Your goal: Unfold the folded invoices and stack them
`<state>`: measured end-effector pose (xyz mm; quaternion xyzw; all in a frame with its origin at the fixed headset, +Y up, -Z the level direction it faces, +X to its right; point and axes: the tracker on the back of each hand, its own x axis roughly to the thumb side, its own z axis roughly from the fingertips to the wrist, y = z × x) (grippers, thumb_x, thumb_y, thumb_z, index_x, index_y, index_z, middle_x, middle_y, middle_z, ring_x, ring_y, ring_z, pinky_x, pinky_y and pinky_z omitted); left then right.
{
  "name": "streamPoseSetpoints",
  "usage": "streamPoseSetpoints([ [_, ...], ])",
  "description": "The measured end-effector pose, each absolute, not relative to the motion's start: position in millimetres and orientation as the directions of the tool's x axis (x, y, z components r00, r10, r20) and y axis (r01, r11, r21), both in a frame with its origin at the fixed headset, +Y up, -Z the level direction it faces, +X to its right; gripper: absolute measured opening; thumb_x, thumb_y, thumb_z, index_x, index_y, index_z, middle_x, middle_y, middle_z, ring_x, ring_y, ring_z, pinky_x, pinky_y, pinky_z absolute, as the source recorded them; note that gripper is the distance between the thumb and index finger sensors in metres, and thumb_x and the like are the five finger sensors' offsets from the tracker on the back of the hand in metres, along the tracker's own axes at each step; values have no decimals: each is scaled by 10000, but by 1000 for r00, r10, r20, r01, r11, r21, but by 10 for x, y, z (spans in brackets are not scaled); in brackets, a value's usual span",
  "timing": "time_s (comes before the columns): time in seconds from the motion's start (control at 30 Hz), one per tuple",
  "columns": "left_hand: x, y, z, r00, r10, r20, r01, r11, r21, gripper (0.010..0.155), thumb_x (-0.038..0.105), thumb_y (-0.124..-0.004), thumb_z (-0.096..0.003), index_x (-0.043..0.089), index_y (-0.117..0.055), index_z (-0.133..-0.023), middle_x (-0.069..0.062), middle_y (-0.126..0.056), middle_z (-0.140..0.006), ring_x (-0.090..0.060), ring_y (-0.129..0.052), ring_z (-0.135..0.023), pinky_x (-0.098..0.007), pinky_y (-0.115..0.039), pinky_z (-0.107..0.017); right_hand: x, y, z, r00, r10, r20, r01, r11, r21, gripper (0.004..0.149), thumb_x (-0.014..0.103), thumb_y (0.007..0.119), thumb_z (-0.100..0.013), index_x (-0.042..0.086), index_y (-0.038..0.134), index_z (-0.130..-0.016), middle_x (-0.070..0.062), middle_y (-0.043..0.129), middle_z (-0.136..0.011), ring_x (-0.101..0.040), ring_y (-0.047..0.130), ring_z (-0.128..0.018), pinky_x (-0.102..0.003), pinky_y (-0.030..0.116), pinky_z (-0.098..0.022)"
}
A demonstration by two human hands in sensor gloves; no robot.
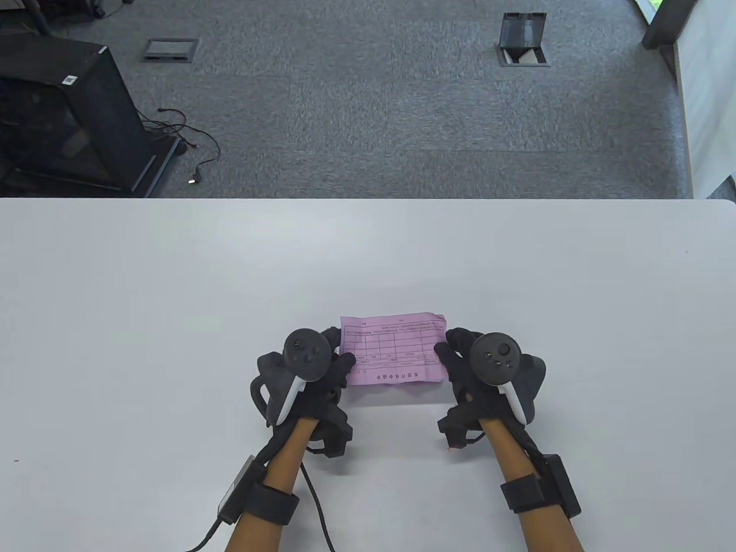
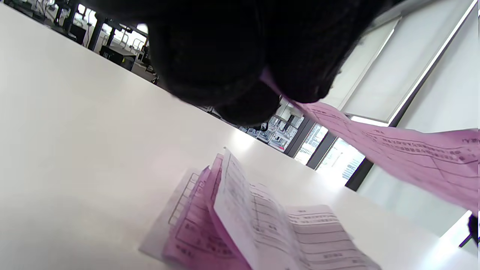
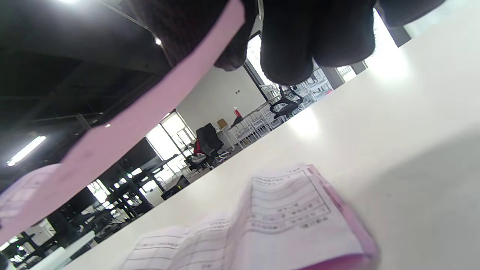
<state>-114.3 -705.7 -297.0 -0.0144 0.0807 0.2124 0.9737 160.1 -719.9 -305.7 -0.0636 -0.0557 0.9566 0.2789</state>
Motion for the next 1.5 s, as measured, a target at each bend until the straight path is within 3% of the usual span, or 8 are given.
streamPoseSetpoints([
  [0.27, -1007, -7287, -3258, 951, 255, -176, -270, 961, -65, 592, 377, -923, -438, 220, -748, -981, -31, -1043, -631, -101, -980, -298, -218, -817, -178, 1451, -7464, -3344, -932, 327, -158, -321, -945, -65, 321, 418, 770, -454, 328, 765, -762, -104, 835, -856, -413, 762, -821, -648, 552, -652],
  [0.5, -976, -7538, -3336, 962, 198, -190, -221, 969, -110, 599, 381, -924, -435, 218, -748, -984, -35, -1048, -620, -105, -979, -300, -219, -816, -180, 1318, -7708, -3447, -971, 160, -179, -171, -984, 49, 317, 429, 769, -456, 335, 771, -759, -103, 834, -864, -414, 761, -829, -639, 558, -655],
  [0.73, -971, -7657, -3369, 964, 181, -194, -212, 965, -152, 620, 392, -927, -429, 215, -739, -993, -33, -1051, -608, -99, -974, -301, -218, -815, -181, 1230, -7732, -3452, -989, 47, -142, -63, -992, 109, 326, 419, 777, -451, 305, 782, -757, -87, 760, -897, -404, 742, -847, -624, 562, -659],
  [0.9, -985, -7721, -3366, 960, 176, -216, -213, 964, -160, 668, 403, -927, -426, 201, -699, -1020, -21, -1037, -586, -89, -972, -301, -217, -815, -187, 1207, -7737, -3441, -987, 15, -161, -35, -992, 118, 348, 434, 774, -449, 294, 760, -767, -79, 736, -915, -420, 720, -864, -636, 549, -660],
  [1.13, -1086, -7773, -3388, 945, 153, -288, -224, 946, -234, 826, 481, -915, -401, 171, -574, -1086, 44, -976, -573, -124, -962, -371, -241, -815, -227, 1282, -7752, -3446, -972, -16, -236, -17, -990, 138, 537, 541, 741, -422, 261, 670, -875, -125, 685, -965, -455, 668, -890, -656, 518, -665],
  [1.5, -1139, -7766, -3396, 939, 115, -323, -201, 949, -245, 829, 518, -903, -386, 186, -596, -1081, 52, -971, -562, -127, -961, -377, -248, -818, -238, 1300, -7740, -3455, -975, -10, -222, -24, -989, 147, 552, 549, 730, -431, 273, 638, -901, -135, 650, -993, -456, 629, -918, -660, 494, -679],
])
